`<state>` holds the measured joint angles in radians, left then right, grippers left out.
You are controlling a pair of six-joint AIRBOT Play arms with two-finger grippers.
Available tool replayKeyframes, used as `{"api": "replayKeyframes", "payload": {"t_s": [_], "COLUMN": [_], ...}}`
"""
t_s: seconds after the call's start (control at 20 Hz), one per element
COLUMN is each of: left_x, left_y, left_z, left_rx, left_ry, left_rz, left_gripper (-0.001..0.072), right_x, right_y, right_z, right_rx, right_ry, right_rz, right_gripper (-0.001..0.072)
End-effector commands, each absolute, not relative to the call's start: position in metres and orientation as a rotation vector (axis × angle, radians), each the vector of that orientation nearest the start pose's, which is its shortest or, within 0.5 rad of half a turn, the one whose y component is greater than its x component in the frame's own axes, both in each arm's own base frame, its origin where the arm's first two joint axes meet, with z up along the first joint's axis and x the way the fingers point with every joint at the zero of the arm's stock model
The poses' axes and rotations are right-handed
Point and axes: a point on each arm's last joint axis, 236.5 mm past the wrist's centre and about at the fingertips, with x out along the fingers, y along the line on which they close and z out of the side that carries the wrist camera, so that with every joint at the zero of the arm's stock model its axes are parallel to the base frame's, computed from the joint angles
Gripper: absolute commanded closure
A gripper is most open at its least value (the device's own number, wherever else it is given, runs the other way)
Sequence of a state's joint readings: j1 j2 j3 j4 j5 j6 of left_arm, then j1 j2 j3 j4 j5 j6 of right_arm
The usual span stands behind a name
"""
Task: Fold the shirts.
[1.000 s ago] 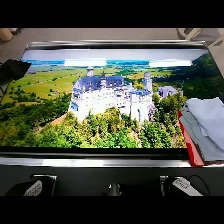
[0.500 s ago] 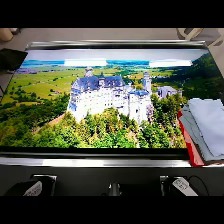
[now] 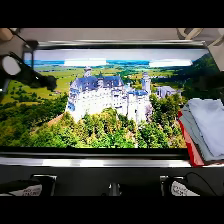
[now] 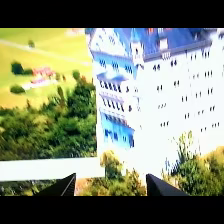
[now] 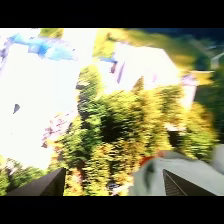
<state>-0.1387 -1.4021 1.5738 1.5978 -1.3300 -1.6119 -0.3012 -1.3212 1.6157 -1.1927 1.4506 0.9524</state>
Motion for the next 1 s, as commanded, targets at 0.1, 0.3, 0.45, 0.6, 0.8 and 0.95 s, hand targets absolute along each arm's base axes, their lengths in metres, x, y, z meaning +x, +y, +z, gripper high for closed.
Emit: {"api": "replayKeyframes", "payload": {"t_s": [0.1,0.3,0.45,0.6,0.8,0.95], "left_x": [0.393,0.392,0.392,0.392,0.392,0.392], "left_y": [-0.071,-0.068,-0.068,-0.068,-0.068,-0.068], "left_z": [0.030,0.029,0.027,0.027,0.027,0.027], "left_rx": [0.045,0.054,0.055,0.055,0.055,0.055], "left_ry": [1.380,1.383,1.387,1.387,1.387,1.387], "left_rz": [-0.086,-0.081,-0.081,-0.082,-0.082,-0.081], "left_gripper": [0.0179,0.0180,0.0180,0.0180,0.0180,0.0180], "right_x": [0.386,0.394,0.394,0.394,0.394,0.394], "right_y": [0.062,0.049,0.048,0.048,0.048,0.048], "right_z": [0.067,0.060,0.060,0.060,0.060,0.060], "right_rx": [-0.185,-0.248,-0.253,-0.253,-0.253,-0.253], "right_ry": [1.350,1.354,1.356,1.356,1.356,1.356], "right_rz": [0.613,0.540,0.535,0.534,0.534,0.534], "right_gripper": [0.0066,0.0035,0.0042,0.0042,0.0042,0.0042]}}
